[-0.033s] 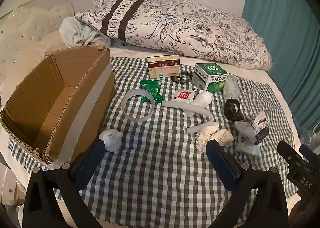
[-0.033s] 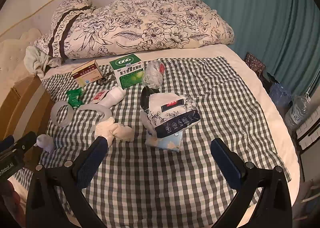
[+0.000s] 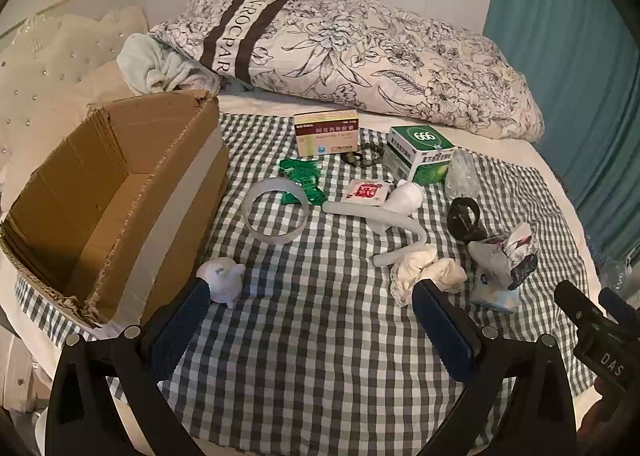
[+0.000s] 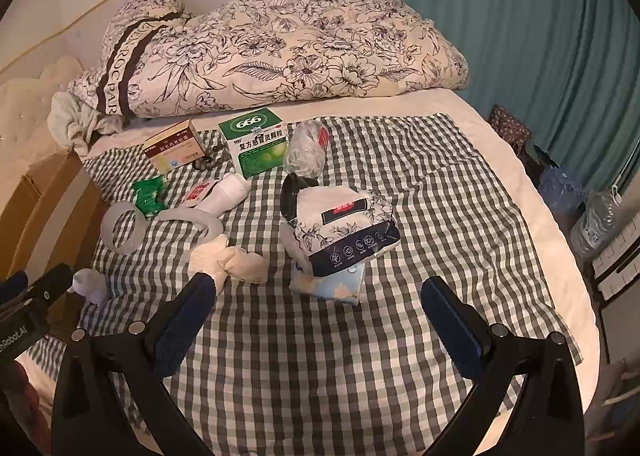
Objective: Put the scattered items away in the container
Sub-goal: 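Grasp the small white plush toy with the left tool while the right tool reaches the floral tissue packet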
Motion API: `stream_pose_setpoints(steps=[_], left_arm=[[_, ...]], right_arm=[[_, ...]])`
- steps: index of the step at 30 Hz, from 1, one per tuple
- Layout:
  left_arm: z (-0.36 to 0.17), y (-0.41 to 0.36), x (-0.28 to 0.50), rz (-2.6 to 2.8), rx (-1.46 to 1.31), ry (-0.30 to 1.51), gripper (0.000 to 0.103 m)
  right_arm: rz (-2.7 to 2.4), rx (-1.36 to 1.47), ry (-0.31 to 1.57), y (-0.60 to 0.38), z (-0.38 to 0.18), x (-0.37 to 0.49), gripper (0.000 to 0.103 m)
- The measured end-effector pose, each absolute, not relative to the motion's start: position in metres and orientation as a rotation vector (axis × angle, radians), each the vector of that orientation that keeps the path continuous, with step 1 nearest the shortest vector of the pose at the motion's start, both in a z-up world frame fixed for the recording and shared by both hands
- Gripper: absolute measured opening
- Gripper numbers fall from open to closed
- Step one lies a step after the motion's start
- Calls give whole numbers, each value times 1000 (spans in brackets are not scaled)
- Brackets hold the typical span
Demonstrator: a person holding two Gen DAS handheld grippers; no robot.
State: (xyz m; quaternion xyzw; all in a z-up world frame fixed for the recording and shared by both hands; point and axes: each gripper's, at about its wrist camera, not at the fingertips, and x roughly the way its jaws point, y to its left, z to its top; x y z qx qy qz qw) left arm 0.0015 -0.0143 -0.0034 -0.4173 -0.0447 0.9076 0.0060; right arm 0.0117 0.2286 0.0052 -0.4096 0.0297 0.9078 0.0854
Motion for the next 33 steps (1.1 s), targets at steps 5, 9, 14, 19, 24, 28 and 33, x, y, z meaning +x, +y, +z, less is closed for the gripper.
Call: stream_pose_setpoints(steps=[5,9,14,19,24,28,33], left_arm=[[-9,-6,0,2821,-1299,-100,103],[-20,-3,-5,2816,-1317,-83,103],[-33,-11,-13,2806,-1354,-100,103],[-45,-29,-21,2807,-1383,-131,103],[-58,-33,-29,2800,-1423,-121,103],[-70,-28,-38,2794,-1450,-89,103],[-93,-14,-47,2821,-1503,24,103]], right_arm=[[2712,-1222,67,232,0,8,103],[2711,-1232,71,237,-6,4,103],[2712,-1247,77,242,-13,-4,101],[2698,-1274,99,249,-25,-12,101],[2687,-1319,113,248,-41,-21,101],[2685,-1353,117,248,-49,-26,101],[2673,-1372,121,252,-60,-33,101]])
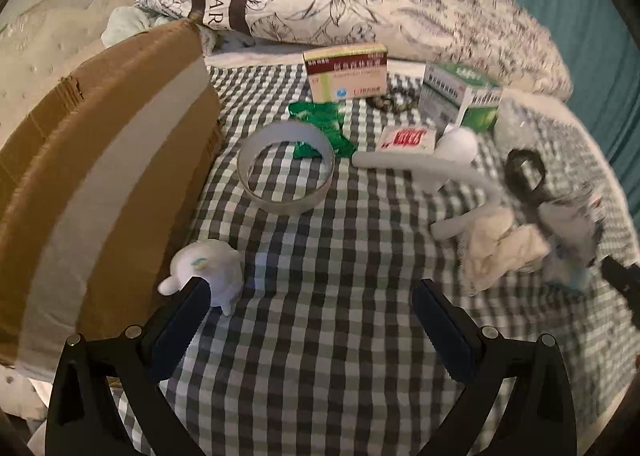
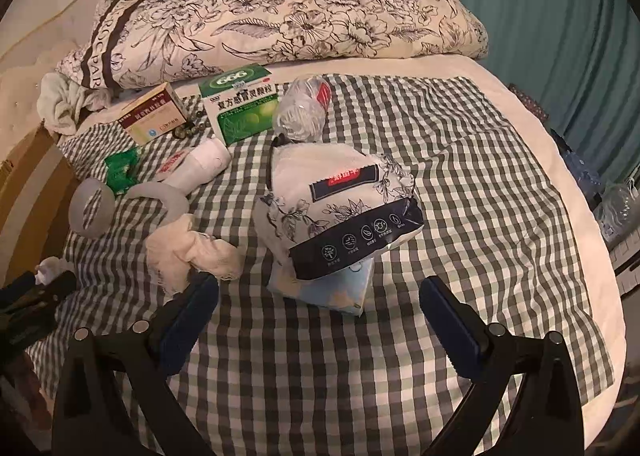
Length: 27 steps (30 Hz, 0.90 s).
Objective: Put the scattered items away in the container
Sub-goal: 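Grasp the small white plush toy with the left tool while the right tool reaches the floral tissue packet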
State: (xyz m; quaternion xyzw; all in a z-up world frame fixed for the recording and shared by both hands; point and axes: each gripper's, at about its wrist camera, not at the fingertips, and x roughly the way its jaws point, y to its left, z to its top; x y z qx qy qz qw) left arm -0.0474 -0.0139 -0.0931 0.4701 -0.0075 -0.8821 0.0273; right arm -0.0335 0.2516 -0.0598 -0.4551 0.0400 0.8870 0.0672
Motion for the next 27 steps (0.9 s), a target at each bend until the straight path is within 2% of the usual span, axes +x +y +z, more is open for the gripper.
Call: stream_pose_setpoints(steps=[4,9,18,27], left_arm=[[-109,-15,-54,-2675,1450,-29,103],[-124,-39,-63,-2616,1495,69,103],[-128,-34,-58,-2494,1413,-19,103],[-132,-57,-70,-2365,1330,23,103]], right_arm=[[2646,-1406,117,257,-68,-40,101],[2630,-1416,87,252,-72,-48,101],[2660,-1442,45,228,-75,-58,101],[2649,-1480,17,216,-83,-64,101]])
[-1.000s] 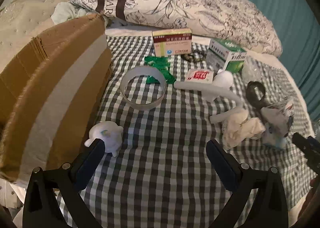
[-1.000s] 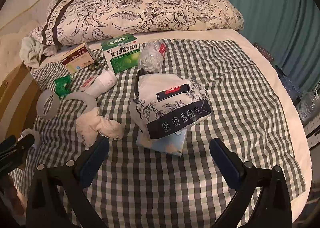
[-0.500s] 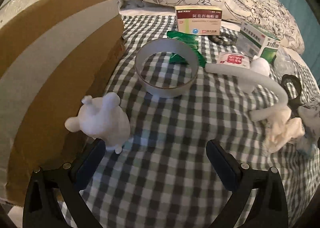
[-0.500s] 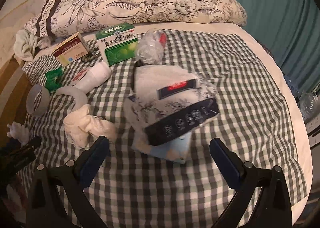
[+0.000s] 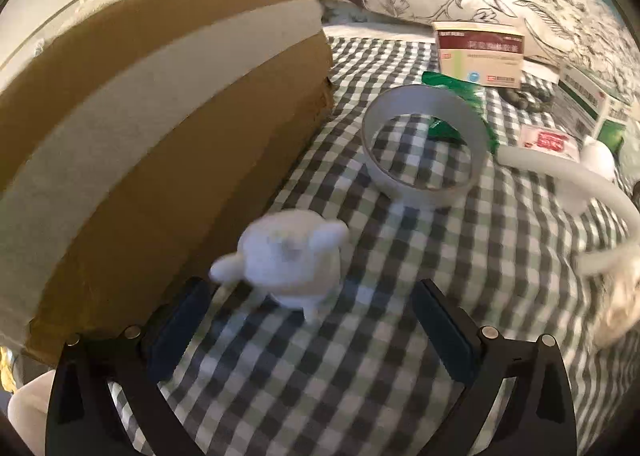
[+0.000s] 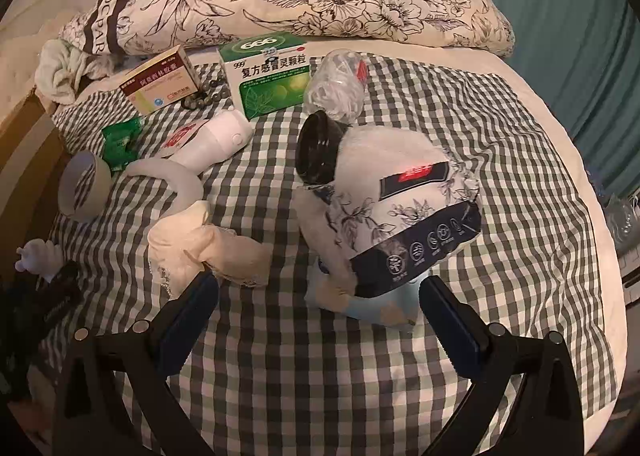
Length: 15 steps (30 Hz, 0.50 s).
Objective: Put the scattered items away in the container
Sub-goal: 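Grasp the small white plush toy with the left tool while the right tool reaches the floral tissue packet, then grasp the white floral tissue packet with the right tool while the left tool lifts the plush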
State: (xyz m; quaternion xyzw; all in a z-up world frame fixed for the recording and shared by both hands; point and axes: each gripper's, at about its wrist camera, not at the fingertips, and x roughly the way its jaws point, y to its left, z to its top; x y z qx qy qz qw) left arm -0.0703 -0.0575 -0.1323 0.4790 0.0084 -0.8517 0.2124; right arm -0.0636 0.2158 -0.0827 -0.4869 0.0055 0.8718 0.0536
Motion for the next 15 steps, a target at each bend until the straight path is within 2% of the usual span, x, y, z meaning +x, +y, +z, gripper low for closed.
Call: stream_pose_setpoints(steps=[6,7,8,9,10,11,12,15], left_arm=[[-141,-69,-93,-2340,1302,38,103],[-141,-69,-93,-2352,1297,40,99],[-141,-68,-93,-2376,1303,45,86],[-141,-67,-92,-2401,1313,46,82],[-141,-64,-93,-2412,1315,38,71],[-141,-61,-93,-2415,1313,23,56],[-140,-60,-92,-2416,1312,8,52],[-138,-62,-85,-2427,1313,21,52]], right_arm=[[2659,-1481,-2,209,-81,-65,101],[2659,-1477,-6,209,-80,-65,101],[2657,-1473,-8,209,-79,-65,101],[2651,-1467,-6,212,-79,-66,101],[2645,-1461,3,215,-78,-66,101],[2638,-1453,19,219,-76,-67,101],[2633,-1449,29,221,-76,-67,101],[2615,-1433,37,228,-75,-70,101]])
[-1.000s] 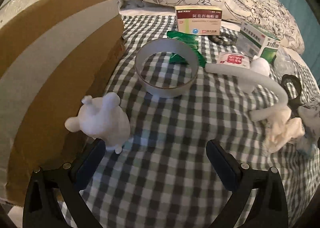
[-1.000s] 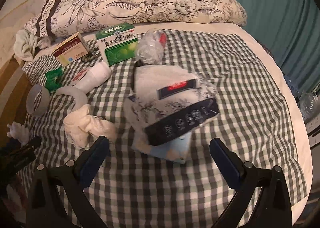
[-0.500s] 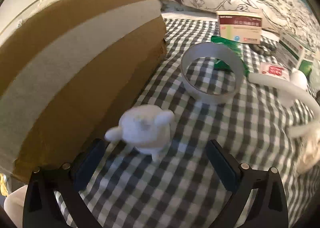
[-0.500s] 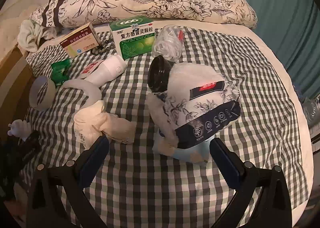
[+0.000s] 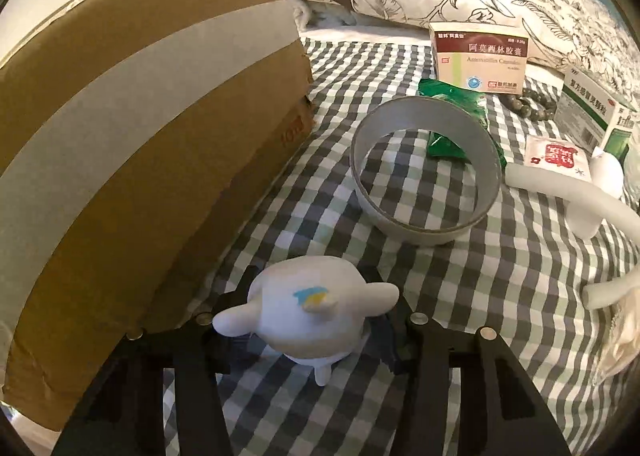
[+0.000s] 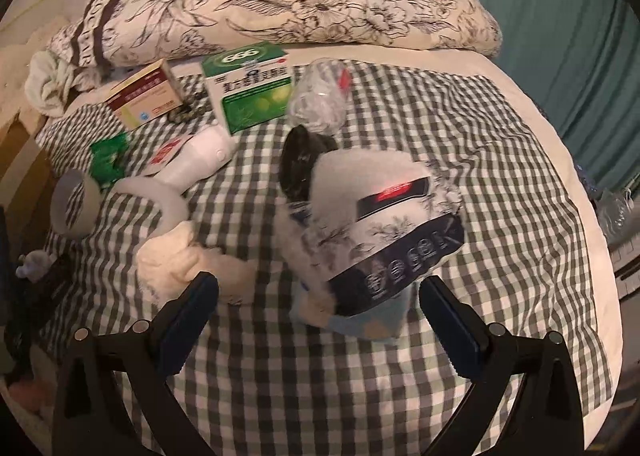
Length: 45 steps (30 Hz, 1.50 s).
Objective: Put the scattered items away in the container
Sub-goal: 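Grasp the white floral tissue packet with the right tool while the left tool lifts the plush, then carry both held items over the cardboard box and open both tools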
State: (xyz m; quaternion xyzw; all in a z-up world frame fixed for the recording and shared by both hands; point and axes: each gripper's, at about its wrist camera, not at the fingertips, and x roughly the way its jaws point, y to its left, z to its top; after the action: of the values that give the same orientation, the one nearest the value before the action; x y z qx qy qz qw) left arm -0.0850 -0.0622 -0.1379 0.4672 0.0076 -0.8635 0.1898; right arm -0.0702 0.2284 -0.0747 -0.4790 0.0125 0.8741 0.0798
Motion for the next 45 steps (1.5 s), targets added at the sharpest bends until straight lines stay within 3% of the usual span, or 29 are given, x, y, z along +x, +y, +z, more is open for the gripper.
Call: stream_pose_setpoints(steps=[10,12,13,19,35,45], left_arm=[[-136,-58,-64,-2463,1328,55,52],[-135,-58,-62,-2461,1332,68,52],[-135,-59,-63,-2461,1332,72,52],[-130,-60,-62,-2474,1346,75,52],[-47,-45,-31,-2633,1282,76,52],[15,-82,-9,-2662,1215,149,52]], right_arm=[[2533,-1480,-20,251,-98,-106,98],[2513,-1497,-32,254,-101,-109,71],[2502,-1507,-49,254,-102,-109,52],[2514,-1500,-65,261,-95,-101,17],[2787,-1340,54,240,-11,-49,13],[2977,-1338,73,177,29,-20,13]])
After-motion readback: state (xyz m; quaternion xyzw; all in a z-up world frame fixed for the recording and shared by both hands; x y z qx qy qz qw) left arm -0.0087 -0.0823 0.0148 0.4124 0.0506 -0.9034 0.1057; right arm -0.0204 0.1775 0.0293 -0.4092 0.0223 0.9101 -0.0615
